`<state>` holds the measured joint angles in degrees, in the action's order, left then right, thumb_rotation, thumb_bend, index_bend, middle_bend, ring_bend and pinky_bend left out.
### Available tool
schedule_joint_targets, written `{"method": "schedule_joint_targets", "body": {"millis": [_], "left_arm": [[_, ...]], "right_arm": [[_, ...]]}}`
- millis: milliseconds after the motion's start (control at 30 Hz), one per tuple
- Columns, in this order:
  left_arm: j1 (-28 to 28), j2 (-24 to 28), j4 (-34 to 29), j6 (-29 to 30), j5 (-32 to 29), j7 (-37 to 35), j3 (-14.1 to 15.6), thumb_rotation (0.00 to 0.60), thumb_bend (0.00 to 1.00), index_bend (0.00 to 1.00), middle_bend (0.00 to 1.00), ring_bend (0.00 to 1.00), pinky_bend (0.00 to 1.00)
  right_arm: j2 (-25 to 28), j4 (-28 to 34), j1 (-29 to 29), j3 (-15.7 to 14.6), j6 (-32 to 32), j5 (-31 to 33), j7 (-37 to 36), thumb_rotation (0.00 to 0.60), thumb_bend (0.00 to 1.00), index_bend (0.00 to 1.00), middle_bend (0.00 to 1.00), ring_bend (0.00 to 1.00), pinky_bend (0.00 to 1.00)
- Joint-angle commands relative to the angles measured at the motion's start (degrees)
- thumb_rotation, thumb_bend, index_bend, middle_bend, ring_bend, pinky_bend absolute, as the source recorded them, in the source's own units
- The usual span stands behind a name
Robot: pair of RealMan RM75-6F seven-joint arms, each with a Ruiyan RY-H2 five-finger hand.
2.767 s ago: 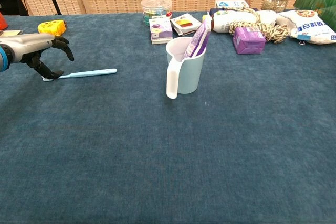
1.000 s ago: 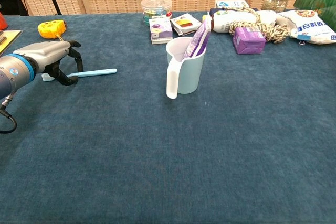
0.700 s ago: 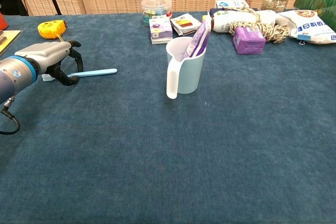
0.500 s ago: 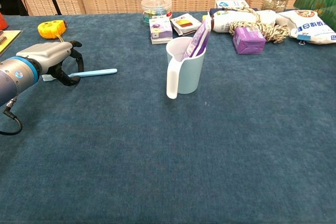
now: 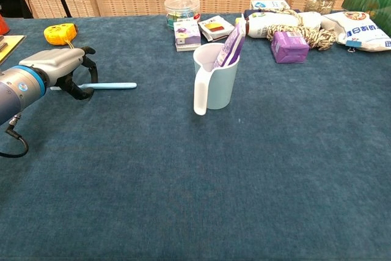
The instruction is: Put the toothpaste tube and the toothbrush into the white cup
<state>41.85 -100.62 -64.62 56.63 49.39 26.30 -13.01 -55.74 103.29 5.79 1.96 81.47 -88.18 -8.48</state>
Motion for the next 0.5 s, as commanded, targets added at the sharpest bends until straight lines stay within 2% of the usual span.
{"method": "schedule_joint_targets", "body": {"millis": [33, 500], "left_arm": [[-0.25, 0.67, -0.77, 0.4, 0.48, -0.02, -0.12, 0.6, 0.44, 0.56, 0.0, 0.0, 0.0], [-1.58, 4.22, -5.24, 2.16, 3.69, -3.4, -1.15, 0.6, 0.44, 0.56, 0.0, 0.0, 0.0]], "right_arm": [[-0.02, 0.01, 0.01, -0.04, -0.03, -0.07, 0.03, 0.6, 0.0, 0.0, 0.0, 0.0, 0.0], [-0.06, 0.08, 0.04, -0.08, -0.09, -0.01, 0.27, 0.6, 0.0, 0.0, 0.0, 0.0, 0.0]]}}
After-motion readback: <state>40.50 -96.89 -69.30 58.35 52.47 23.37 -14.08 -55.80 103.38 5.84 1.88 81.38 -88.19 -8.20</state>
